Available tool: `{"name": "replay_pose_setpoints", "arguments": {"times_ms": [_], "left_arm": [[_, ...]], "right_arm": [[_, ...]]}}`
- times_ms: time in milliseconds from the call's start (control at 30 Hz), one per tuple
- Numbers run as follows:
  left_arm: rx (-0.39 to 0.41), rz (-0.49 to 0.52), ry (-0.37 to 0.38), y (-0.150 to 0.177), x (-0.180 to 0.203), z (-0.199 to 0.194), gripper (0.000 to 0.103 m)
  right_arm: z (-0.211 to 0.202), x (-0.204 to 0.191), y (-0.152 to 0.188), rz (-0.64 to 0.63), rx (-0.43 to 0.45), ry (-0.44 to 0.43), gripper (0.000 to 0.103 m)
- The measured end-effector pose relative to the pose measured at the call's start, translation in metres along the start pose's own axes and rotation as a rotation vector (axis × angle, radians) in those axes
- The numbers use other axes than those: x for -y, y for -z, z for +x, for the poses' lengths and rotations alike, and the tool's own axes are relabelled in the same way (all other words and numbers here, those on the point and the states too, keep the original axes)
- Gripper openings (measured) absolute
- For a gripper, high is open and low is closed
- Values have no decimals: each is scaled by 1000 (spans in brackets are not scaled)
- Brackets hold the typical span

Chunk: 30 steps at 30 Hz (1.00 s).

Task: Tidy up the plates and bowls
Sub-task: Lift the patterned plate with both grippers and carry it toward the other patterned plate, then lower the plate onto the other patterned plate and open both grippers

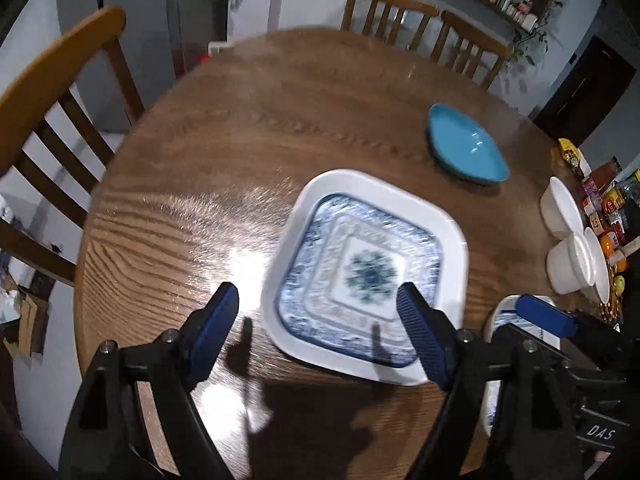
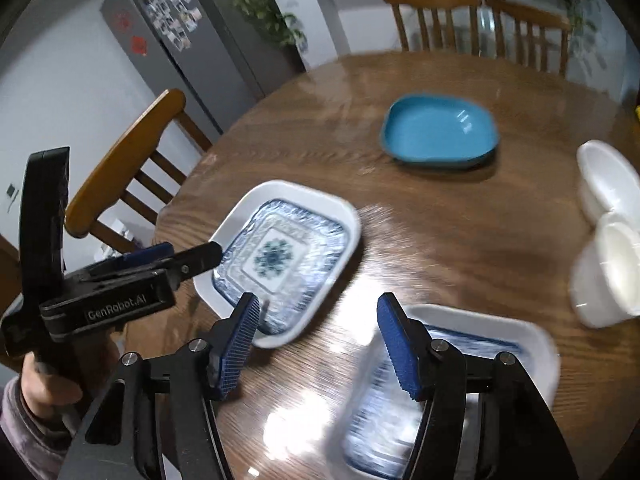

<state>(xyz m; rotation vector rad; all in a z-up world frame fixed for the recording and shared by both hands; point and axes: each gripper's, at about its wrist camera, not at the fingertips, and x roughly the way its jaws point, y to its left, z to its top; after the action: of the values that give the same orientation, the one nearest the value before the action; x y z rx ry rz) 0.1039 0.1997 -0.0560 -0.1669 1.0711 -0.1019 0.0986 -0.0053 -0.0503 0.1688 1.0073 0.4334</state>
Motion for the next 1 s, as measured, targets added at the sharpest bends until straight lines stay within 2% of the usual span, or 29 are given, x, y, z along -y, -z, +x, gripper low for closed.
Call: {"name": "replay_pose_setpoints", "arguments": {"times_ms": [133, 167, 300, 367, 467, 500, 567, 600, 667, 767, 833, 1000], "left_arm": [[12, 59, -2, -9, -10, 5, 77], [6, 67, 21, -12, -11, 8, 77], [-35, 123, 16, -22, -11, 26, 76], [-71, 136, 34, -25, -11, 35, 63], [-103, 163, 46, -23, -9, 45, 50], [-87, 175, 43, -22, -7, 44, 48], [-86, 194, 39, -22, -6, 44, 27], [-86, 199, 34, -22, -5, 44, 23], [-81, 215, 18, -20, -4, 44, 20], [-76, 201, 32, -19, -15, 42, 9], [-78, 187, 50, -17, -19, 42, 8], [-71, 180, 44, -1, -23, 32, 7]], "right_arm": [[25, -5, -6, 28, -25, 66, 63], [31, -5, -8, 36, -33, 87, 63], [49, -1, -10, 57, -62, 144, 63], [54, -1, -12, 64, -67, 152, 60], [61, -2, -12, 64, -72, 177, 54], [63, -4, -13, 60, -72, 182, 51], [64, -5, -14, 57, -68, 196, 40], [65, -5, -14, 59, -66, 207, 38], [66, -4, -15, 57, -58, 249, 23], [62, 6, -13, 81, -40, 258, 13], [61, 7, -13, 87, -35, 259, 10], [54, 0, -4, 90, -18, 250, 9]]}}
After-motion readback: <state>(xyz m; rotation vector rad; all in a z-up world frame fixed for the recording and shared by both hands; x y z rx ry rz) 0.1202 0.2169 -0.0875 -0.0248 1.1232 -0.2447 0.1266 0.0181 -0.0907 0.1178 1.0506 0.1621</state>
